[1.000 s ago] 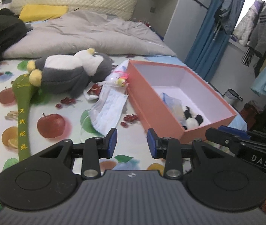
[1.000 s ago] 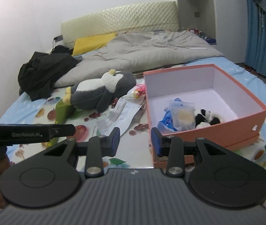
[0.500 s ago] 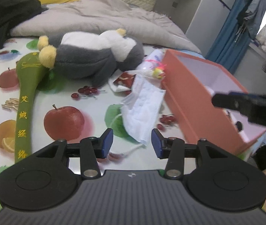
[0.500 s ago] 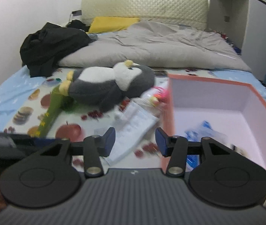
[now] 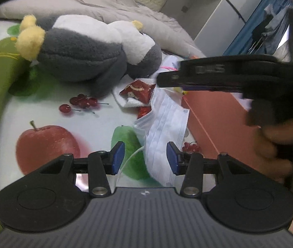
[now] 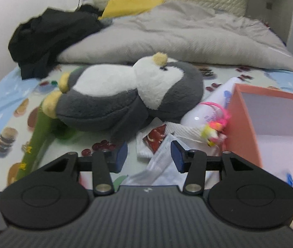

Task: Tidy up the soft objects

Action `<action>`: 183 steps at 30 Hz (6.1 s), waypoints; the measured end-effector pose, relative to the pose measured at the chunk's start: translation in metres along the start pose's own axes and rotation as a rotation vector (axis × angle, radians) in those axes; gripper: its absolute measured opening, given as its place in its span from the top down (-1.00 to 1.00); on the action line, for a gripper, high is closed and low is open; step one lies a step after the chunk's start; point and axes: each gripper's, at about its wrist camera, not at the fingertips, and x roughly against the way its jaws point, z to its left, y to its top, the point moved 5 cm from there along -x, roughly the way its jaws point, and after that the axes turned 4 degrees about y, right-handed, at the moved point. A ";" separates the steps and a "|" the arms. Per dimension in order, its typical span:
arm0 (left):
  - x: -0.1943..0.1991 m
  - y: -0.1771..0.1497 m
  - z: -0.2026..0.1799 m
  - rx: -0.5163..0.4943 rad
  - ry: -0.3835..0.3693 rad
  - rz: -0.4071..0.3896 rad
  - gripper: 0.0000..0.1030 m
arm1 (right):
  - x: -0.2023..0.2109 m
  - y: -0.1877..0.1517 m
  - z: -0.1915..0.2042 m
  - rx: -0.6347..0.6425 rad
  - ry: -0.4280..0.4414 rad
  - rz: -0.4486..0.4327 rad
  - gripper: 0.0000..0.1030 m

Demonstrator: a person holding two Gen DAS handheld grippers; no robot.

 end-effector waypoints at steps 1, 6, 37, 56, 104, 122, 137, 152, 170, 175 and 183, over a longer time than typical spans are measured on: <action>-0.004 0.001 0.002 0.012 -0.010 0.006 0.02 | -0.010 0.003 0.000 0.006 -0.003 0.015 0.05; -0.019 0.000 0.008 0.034 -0.046 0.025 0.06 | -0.046 0.012 -0.001 0.069 -0.026 0.073 0.05; 0.033 -0.006 0.009 0.117 0.035 -0.047 0.96 | -0.031 0.030 0.028 0.176 0.037 0.055 0.43; 0.066 -0.011 0.008 0.066 0.043 -0.048 0.57 | 0.064 -0.046 0.005 -0.010 -0.060 0.008 0.43; 0.066 -0.012 0.013 -0.022 0.412 0.303 0.97 | 0.065 -0.110 0.019 -0.070 -0.019 0.139 0.43; 0.075 -0.046 0.029 0.076 0.313 0.203 0.49 | 0.058 -0.137 0.020 -0.065 0.020 0.126 0.41; 0.065 -0.048 -0.006 -0.166 0.299 0.061 -0.34 | 0.055 -0.150 0.017 -0.055 0.093 0.084 0.42; 0.025 -0.061 -0.010 -0.258 0.363 0.087 0.06 | 0.057 -0.154 0.014 -0.055 0.069 0.087 0.43; 0.047 -0.059 -0.024 -0.098 0.349 0.038 0.88 | 0.075 -0.148 0.008 -0.097 0.058 0.066 0.45; 0.070 -0.050 -0.029 -0.019 0.336 0.002 0.89 | 0.090 -0.141 0.009 -0.109 0.071 0.052 0.45; 0.106 -0.030 -0.050 0.030 0.310 -0.042 0.89 | 0.127 -0.116 0.008 -0.126 0.095 -0.006 0.45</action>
